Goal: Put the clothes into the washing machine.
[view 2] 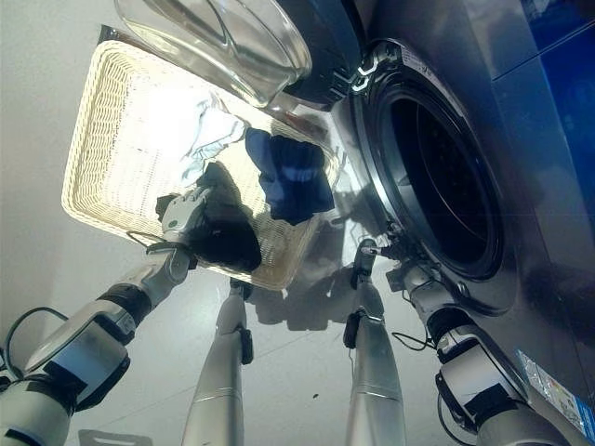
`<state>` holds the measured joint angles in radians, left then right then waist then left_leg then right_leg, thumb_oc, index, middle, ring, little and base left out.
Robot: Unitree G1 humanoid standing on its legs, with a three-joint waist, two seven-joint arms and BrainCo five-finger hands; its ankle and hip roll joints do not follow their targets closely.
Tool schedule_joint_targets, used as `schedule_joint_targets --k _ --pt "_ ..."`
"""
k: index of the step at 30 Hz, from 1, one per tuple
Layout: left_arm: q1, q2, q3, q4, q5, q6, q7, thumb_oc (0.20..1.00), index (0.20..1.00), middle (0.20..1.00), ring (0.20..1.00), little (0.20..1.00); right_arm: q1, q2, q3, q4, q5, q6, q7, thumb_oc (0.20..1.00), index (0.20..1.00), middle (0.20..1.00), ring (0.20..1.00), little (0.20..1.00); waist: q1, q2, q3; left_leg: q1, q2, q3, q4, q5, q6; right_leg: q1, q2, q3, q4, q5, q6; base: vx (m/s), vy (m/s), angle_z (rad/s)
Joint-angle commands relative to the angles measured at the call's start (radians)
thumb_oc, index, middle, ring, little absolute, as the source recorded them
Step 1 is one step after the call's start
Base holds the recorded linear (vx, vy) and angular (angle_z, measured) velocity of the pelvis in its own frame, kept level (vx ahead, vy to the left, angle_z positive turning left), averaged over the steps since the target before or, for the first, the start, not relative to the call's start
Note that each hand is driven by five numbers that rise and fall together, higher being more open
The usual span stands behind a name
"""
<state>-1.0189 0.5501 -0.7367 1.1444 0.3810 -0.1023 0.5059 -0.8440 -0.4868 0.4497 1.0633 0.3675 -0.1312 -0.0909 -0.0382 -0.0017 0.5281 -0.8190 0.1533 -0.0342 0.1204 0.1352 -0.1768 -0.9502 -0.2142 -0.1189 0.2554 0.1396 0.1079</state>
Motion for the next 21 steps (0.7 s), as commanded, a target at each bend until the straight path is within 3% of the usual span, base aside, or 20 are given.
schedule_joint_targets --k 1,7,14,15,21 --pt "0.052 -0.027 -0.022 0.071 0.016 0.001 -0.079 0.200 0.200 0.200 0.200 0.200 0.032 -0.023 0.021 -0.061 0.030 -0.038 -0.015 1.000 1.000 1.000 1.000 1.000 0.019 -0.039 -0.008 -0.047 -0.050 -0.052 0.067 -0.007 0.057 -0.051 0.037 0.044 0.035 0.075 0.083 0.00 0.000 0.00" --pt "0.060 -0.027 0.009 0.063 -0.085 -0.022 -0.034 0.200 0.200 0.200 0.200 0.200 0.034 -0.016 0.021 -0.098 0.101 -0.053 0.000 1.000 1.000 1.000 1.000 1.000 0.022 -0.039 -0.008 -0.051 -0.055 -0.058 0.067 -0.004 0.057 -0.054 0.039 0.044 0.035 0.076 0.082 0.00 -0.005 0.00" --pt "0.102 -0.021 0.136 0.013 -0.224 -0.090 0.059 0.200 0.200 0.200 0.200 0.200 0.068 0.009 -0.024 -0.184 0.288 -0.078 0.064 1.000 1.000 1.000 1.000 1.000 0.030 -0.038 -0.008 -0.054 -0.062 -0.067 0.070 -0.004 0.057 -0.058 0.037 0.042 0.042 0.072 0.079 0.00 0.000 0.00" --pt "0.119 -0.016 0.186 -0.025 -0.295 -0.142 0.110 0.200 0.200 0.200 0.200 0.200 0.084 0.013 -0.036 -0.233 0.374 -0.080 0.096 1.000 1.000 1.000 1.000 1.000 0.032 -0.037 -0.008 -0.052 -0.062 -0.068 0.069 -0.003 0.055 -0.056 0.037 0.042 0.044 0.070 0.078 0.00 0.000 0.00" --pt "0.179 -0.013 0.296 -0.221 -0.299 -0.256 0.259 0.200 0.200 0.200 0.200 0.200 0.155 0.039 -0.073 -0.424 0.546 -0.073 0.149 1.000 1.000 1.000 1.000 1.000 0.040 -0.041 -0.008 -0.054 -0.064 -0.077 0.070 -0.007 0.053 -0.055 0.031 0.037 0.050 0.061 0.077 0.00 -0.005 0.00"
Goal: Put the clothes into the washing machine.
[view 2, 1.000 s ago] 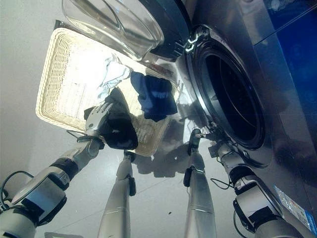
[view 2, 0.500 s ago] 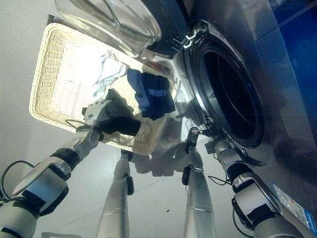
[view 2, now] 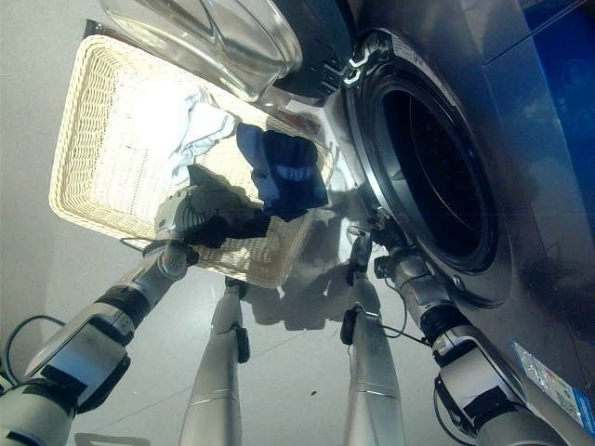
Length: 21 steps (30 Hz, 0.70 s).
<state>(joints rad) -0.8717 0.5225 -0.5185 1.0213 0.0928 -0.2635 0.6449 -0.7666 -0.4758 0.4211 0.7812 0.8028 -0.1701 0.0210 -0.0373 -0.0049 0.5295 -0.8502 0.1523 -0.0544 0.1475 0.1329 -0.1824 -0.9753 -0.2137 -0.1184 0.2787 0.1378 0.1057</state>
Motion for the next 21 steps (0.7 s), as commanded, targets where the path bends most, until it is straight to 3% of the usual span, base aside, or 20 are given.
schedule_joint_targets --k 1,4,9,16,21 --pt "0.058 0.010 0.101 -0.184 0.025 -0.129 0.176 0.200 0.200 0.200 0.200 0.200 0.102 0.037 -0.049 -0.221 0.163 -0.037 0.052 1.000 1.000 1.000 1.000 1.000 0.043 -0.040 -0.009 -0.024 -0.065 -0.060 0.041 -0.006 0.059 -0.029 0.028 0.032 0.026 0.061 0.079 0.00 0.000 0.00" --pt "0.094 0.006 0.115 -0.311 0.108 -0.170 0.248 0.200 0.200 0.200 0.200 0.200 0.142 0.060 -0.072 -0.344 0.239 -0.029 0.098 1.000 1.000 1.000 1.000 1.000 0.051 -0.043 -0.009 -0.023 -0.065 -0.067 0.040 -0.008 0.061 -0.026 0.024 0.025 0.031 0.060 0.082 0.00 -0.038 0.00" --pt "0.116 0.015 0.111 -0.509 0.284 -0.160 0.318 0.200 0.200 0.200 0.200 0.200 0.192 0.099 -0.095 -0.530 0.307 0.003 0.141 1.000 1.000 1.000 1.000 1.000 0.058 -0.048 -0.009 -0.026 -0.069 -0.075 0.041 -0.013 0.068 -0.025 0.016 0.017 0.034 0.058 0.088 0.00 -0.013 0.00" --pt "0.096 0.049 0.081 -0.698 0.454 -0.133 0.315 0.200 0.200 0.200 0.200 0.200 0.220 0.131 -0.071 -0.702 0.338 0.081 0.226 1.000 1.000 1.000 1.000 1.000 0.060 -0.058 -0.009 -0.030 -0.071 -0.080 0.045 -0.015 0.074 -0.021 0.008 0.007 0.031 0.060 0.095 0.01 -0.023 0.00" --pt "0.059 0.066 0.041 -0.766 0.533 -0.155 0.286 0.200 0.200 0.200 0.200 0.200 0.205 0.128 -0.036 -0.769 0.371 0.130 0.275 1.000 1.000 1.000 1.000 1.000 0.061 -0.065 -0.009 -0.039 -0.074 -0.085 0.059 -0.018 0.073 -0.020 0.000 0.001 0.030 0.064 0.100 0.01 -0.026 0.00"
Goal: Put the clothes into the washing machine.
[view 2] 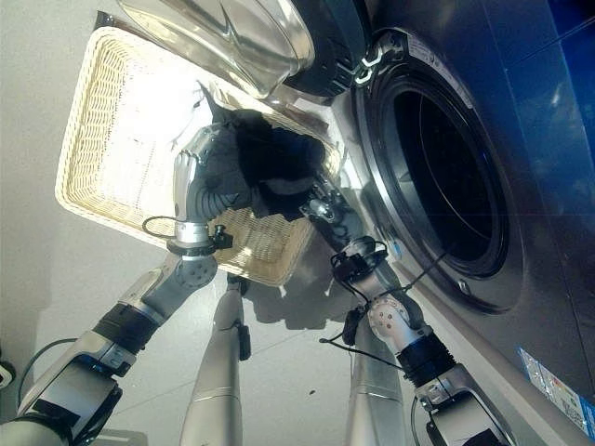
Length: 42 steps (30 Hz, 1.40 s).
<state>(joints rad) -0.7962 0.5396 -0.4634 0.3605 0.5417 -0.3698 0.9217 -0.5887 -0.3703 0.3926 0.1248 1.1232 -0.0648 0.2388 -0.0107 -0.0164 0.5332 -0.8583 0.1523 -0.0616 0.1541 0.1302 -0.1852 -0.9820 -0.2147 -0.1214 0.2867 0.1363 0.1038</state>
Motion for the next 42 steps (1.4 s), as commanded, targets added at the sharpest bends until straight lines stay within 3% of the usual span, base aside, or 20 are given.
schedule_joint_targets --k 1,11,25,26,27,28,29,30,42 --pt "-0.034 0.053 -0.034 -0.128 0.102 -0.060 -0.013 0.200 0.200 0.200 0.200 0.200 0.019 0.023 0.003 -0.136 0.062 0.029 0.055 1.000 1.000 1.000 1.000 1.000 0.035 -0.054 -0.013 -0.032 -0.075 -0.079 0.053 -0.015 0.076 -0.011 -0.001 0.002 0.019 0.067 0.104 0.00 0.000 0.00" --pt "-0.093 0.055 -0.119 -0.171 0.092 -0.090 -0.118 0.200 0.200 0.200 0.200 0.200 -0.012 0.032 0.037 -0.192 0.087 0.011 0.067 1.000 1.000 1.000 1.000 1.000 0.033 -0.054 -0.013 -0.038 -0.080 -0.076 0.059 -0.013 0.075 -0.008 -0.006 -0.002 0.008 0.077 0.112 0.00 0.000 0.00" --pt "-0.102 0.044 -0.172 -0.163 0.032 -0.168 -0.240 0.200 0.200 0.200 0.200 0.200 -0.040 0.029 0.019 -0.213 0.085 -0.109 0.073 1.000 1.000 1.000 1.000 1.000 0.032 -0.047 -0.013 -0.050 -0.084 -0.069 0.059 -0.009 0.072 -0.016 -0.010 -0.002 -0.003 0.086 0.118 0.00 0.000 0.00" --pt "-0.100 0.046 -0.174 -0.167 0.030 -0.181 -0.252 0.200 0.200 0.200 0.200 0.200 -0.039 0.027 0.014 -0.212 0.089 -0.120 0.074 0.918 0.918 0.918 0.918 0.918 0.032 -0.047 -0.013 -0.050 -0.085 -0.068 0.059 -0.009 0.072 -0.016 -0.011 -0.003 -0.003 0.088 0.119 0.00 0.000 0.00" --pt "-0.100 0.045 -0.176 -0.170 0.029 -0.182 -0.257 0.200 0.200 0.200 0.200 0.200 -0.038 0.028 0.012 -0.213 0.090 -0.122 0.073 0.787 0.787 0.787 0.787 0.787 0.031 -0.047 -0.013 -0.050 -0.085 -0.068 0.059 -0.009 0.072 -0.017 -0.010 -0.002 -0.003 0.088 0.119 0.00 0.000 0.00" --pt "-0.102 0.043 -0.181 -0.172 0.029 -0.186 -0.265 0.200 0.200 0.200 0.200 0.200 -0.038 0.030 0.010 -0.213 0.091 -0.128 0.075 0.451 0.451 0.451 0.451 0.451 0.030 -0.047 -0.013 -0.052 -0.086 -0.067 0.060 -0.009 0.073 -0.018 -0.009 -0.002 -0.004 0.088 0.119 0.00 0.000 0.00" --pt "-0.103 0.042 -0.183 -0.172 0.029 -0.189 -0.268 0.200 0.200 0.200 0.200 0.200 -0.039 0.031 0.008 -0.212 0.092 -0.132 0.075 0.250 0.250 0.250 0.250 0.250 0.029 -0.048 -0.013 -0.053 -0.086 -0.067 0.060 -0.009 0.073 -0.018 -0.009 -0.002 -0.005 0.089 0.119 0.00 0.000 0.00" --pt "-0.104 0.042 -0.184 -0.172 0.027 -0.192 -0.272 0.200 0.200 0.200 0.200 0.200 -0.040 0.031 0.007 -0.212 0.093 -0.133 0.072 0.200 0.200 0.200 0.200 0.200 0.029 -0.048 -0.013 -0.053 -0.087 -0.067 0.061 -0.010 0.073 -0.018 -0.009 -0.002 -0.005 0.089 0.119 0.00 0.000 0.00" --pt "-0.098 0.033 -0.190 -0.184 0.037 -0.217 -0.302 0.200 0.200 0.200 0.200 0.200 -0.023 0.042 -0.002 -0.220 0.105 -0.160 0.059 0.200 0.200 0.200 0.200 0.200 0.024 -0.049 -0.013 -0.059 -0.092 -0.060 0.059 -0.007 0.076 -0.020 -0.004 0.002 -0.015 0.095 0.119 0.00 0.000 0.00"
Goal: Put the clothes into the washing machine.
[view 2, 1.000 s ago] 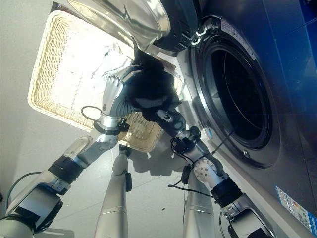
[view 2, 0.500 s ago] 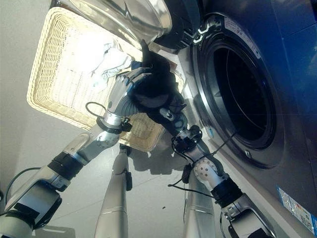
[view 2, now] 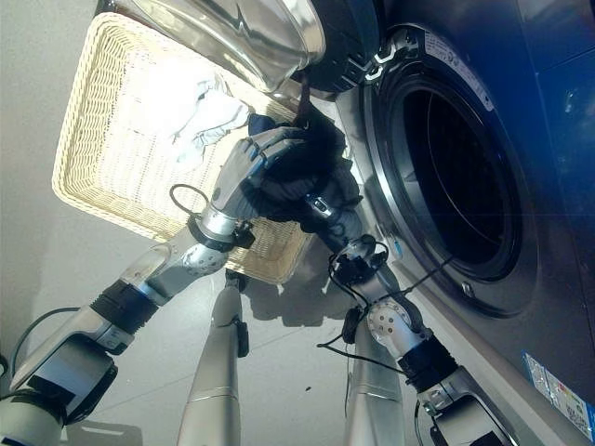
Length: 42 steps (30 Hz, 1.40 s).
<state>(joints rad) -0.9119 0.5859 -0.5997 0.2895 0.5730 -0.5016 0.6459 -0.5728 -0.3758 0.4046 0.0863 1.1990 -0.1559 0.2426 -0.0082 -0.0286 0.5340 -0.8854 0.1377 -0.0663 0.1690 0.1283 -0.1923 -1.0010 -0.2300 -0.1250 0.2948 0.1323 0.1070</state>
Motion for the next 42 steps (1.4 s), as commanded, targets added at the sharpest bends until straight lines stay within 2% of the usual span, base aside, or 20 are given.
schedule_joint_targets --k 1,12,13,14,18,21,30,37,42 --pt "0.017 -0.019 -0.060 -0.121 0.005 -0.091 -0.045 0.200 0.200 0.200 0.200 0.200 -0.040 0.050 -0.013 -0.186 0.026 -0.058 0.056 0.200 0.200 0.200 0.200 0.200 0.020 -0.035 -0.014 -0.031 -0.078 -0.052 0.043 -0.005 0.085 -0.001 0.012 0.006 -0.024 0.099 0.114 0.00 0.000 0.00" --pt "0.015 -0.017 -0.069 -0.122 -0.017 -0.090 -0.092 0.200 0.200 0.200 0.200 0.200 -0.043 0.050 -0.016 -0.177 0.033 -0.058 0.062 0.200 0.200 0.200 0.200 0.200 0.022 -0.035 -0.014 -0.030 -0.076 -0.047 0.038 -0.001 0.083 0.005 0.012 0.002 -0.028 0.098 0.116 0.00 0.000 0.00" --pt "0.015 -0.014 -0.074 -0.120 -0.030 -0.075 -0.083 0.881 0.881 0.881 0.881 0.881 -0.043 0.050 -0.016 -0.173 0.033 -0.062 0.065 0.200 0.200 0.200 0.200 0.200 0.021 -0.036 -0.014 -0.030 -0.076 -0.047 0.039 0.000 0.084 0.005 0.013 0.001 -0.027 0.098 0.115 0.00 0.000 0.00" --pt "0.016 -0.014 -0.073 -0.119 -0.052 -0.069 -0.094 1.000 1.000 1.000 1.000 1.000 -0.045 0.049 -0.017 -0.172 0.034 -0.063 0.062 0.200 0.200 0.200 0.200 0.200 0.022 -0.036 -0.014 -0.030 -0.076 -0.046 0.038 0.000 0.084 0.005 0.013 0.001 -0.028 0.099 0.115 0.00 0.000 0.00" --pt "0.028 -0.019 -0.067 -0.117 -0.166 -0.040 -0.232 1.000 1.000 1.000 1.000 1.000 -0.046 0.048 -0.024 -0.170 0.031 -0.075 0.055 0.200 0.200 0.200 0.200 0.200 0.023 -0.033 -0.014 -0.032 -0.078 -0.046 0.034 0.003 0.084 0.005 0.015 0.001 -0.031 0.098 0.115 0.00 0.000 0.00" --pt "0.033 -0.016 -0.071 -0.111 -0.214 -0.020 -0.281 1.000 1.000 1.000 1.000 1.000 -0.041 0.046 -0.035 -0.169 0.025 -0.101 0.059 0.200 0.200 0.200 0.200 0.200 0.023 -0.032 -0.014 -0.031 -0.079 -0.045 0.032 0.004 0.084 0.006 0.015 0.000 -0.032 0.099 0.116 0.00 0.000 0.00" --pt "0.044 0.012 -0.067 -0.093 -0.245 0.010 -0.324 1.000 1.000 1.000 1.000 1.000 -0.036 0.021 -0.082 -0.163 0.034 -0.162 0.065 0.200 0.200 0.200 0.200 0.200 0.020 -0.035 -0.014 -0.032 -0.075 -0.043 0.032 0.004 0.085 0.008 0.016 -0.001 -0.032 0.098 0.116 0.00 0.000 0.00" --pt "0.053 0.037 -0.060 -0.097 -0.267 0.052 -0.449 1.000 1.000 1.000 1.000 1.000 -0.013 0.005 -0.127 -0.172 0.035 -0.221 0.076 0.200 0.200 0.200 0.200 0.200 0.013 -0.038 -0.014 -0.030 -0.074 -0.040 0.030 0.003 0.087 0.009 0.020 0.002 -0.034 0.100 0.117 0.00 0.000 0.00" --pt "0.054 0.059 -0.062 -0.089 -0.269 0.064 -0.473 1.000 1.000 1.000 1.000 1.000 -0.011 -0.014 -0.162 -0.161 0.053 -0.254 0.076 0.200 0.200 0.200 0.200 0.200 0.010 -0.039 -0.014 -0.029 -0.072 -0.040 0.030 0.000 0.088 0.013 0.021 0.004 -0.036 0.099 0.118 0.00 0.000 0.00"
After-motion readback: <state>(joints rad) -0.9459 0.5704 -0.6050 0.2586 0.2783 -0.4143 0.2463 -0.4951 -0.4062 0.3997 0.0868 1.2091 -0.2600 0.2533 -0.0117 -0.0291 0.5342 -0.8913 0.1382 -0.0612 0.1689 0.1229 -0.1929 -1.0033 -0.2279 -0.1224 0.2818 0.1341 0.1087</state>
